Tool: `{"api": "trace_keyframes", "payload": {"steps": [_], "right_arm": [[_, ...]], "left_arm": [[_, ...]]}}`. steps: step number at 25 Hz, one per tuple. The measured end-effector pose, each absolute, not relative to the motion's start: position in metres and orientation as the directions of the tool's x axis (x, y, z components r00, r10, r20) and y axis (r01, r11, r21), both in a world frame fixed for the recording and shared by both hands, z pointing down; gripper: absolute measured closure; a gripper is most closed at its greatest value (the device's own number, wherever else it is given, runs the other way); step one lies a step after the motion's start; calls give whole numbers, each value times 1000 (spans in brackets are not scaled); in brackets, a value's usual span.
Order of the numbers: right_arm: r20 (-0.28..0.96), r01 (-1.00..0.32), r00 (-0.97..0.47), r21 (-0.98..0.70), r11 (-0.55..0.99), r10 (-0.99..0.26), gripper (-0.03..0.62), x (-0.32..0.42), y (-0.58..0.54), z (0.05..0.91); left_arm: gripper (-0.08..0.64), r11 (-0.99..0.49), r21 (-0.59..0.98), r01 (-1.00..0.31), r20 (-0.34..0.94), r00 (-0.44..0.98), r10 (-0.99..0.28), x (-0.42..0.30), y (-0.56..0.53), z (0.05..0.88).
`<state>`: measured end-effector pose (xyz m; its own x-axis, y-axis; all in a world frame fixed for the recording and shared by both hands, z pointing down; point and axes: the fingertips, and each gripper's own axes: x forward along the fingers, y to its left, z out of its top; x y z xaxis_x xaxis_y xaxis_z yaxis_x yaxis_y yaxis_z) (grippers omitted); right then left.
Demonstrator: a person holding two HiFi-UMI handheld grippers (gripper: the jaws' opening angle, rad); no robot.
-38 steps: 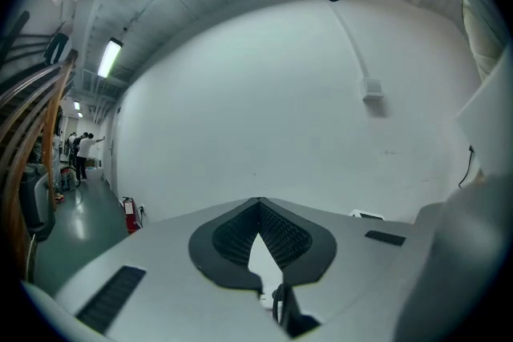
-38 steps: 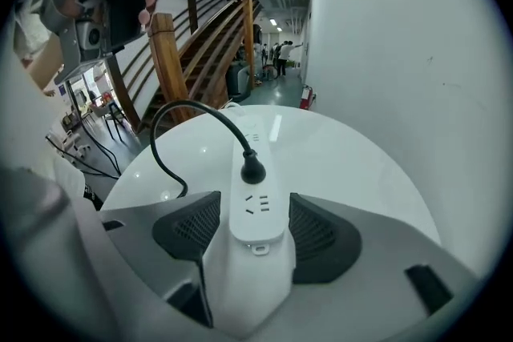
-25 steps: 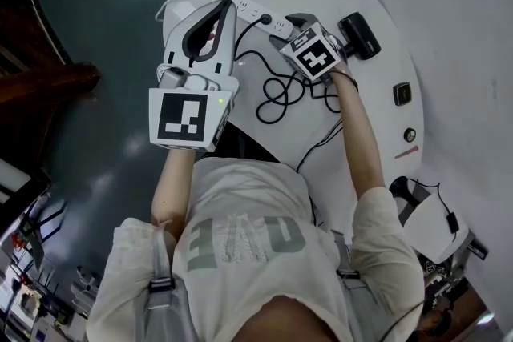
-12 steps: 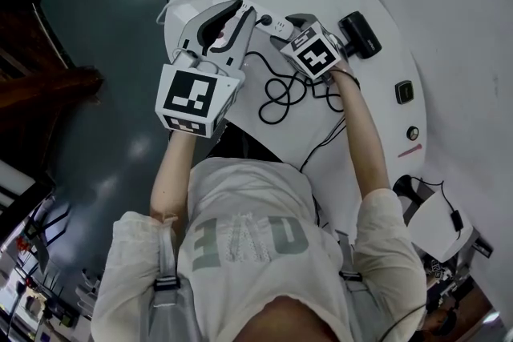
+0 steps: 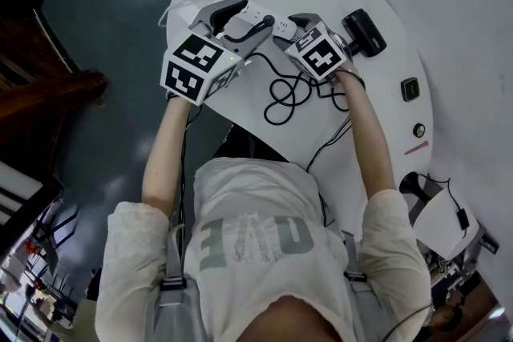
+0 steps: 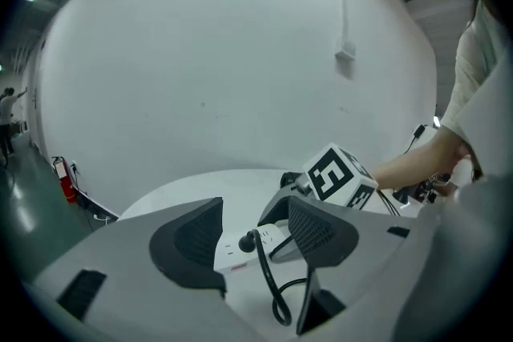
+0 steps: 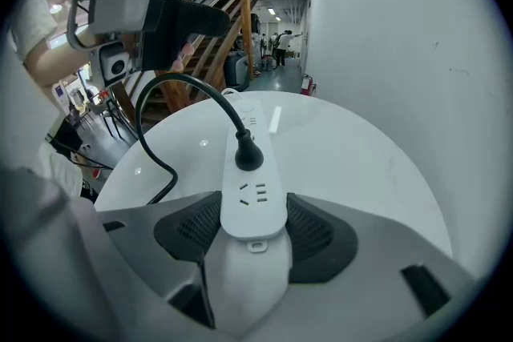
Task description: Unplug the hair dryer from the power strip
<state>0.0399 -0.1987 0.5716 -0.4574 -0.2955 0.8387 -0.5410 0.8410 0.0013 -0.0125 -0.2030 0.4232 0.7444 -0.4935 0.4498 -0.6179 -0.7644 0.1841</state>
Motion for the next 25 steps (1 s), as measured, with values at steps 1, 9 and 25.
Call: {"api": "trace_keyframes", "payload": {"steps": [1, 9, 25], "right_arm": [[836, -541, -461, 0, 841, -297, 333, 39, -200, 572], [829, -545, -478, -21, 838, -290, 333, 38, -199, 573], [822, -555, -501, -63, 830, -273, 333, 35, -196, 568]], "left_arm": [[307, -767, 173, -618, 473, 735, -486, -6, -202, 430], [307, -740, 73, -669, 594, 625, -506, 16, -215, 482], [482, -780, -7, -626, 699, 555, -451, 20, -218, 521]]}}
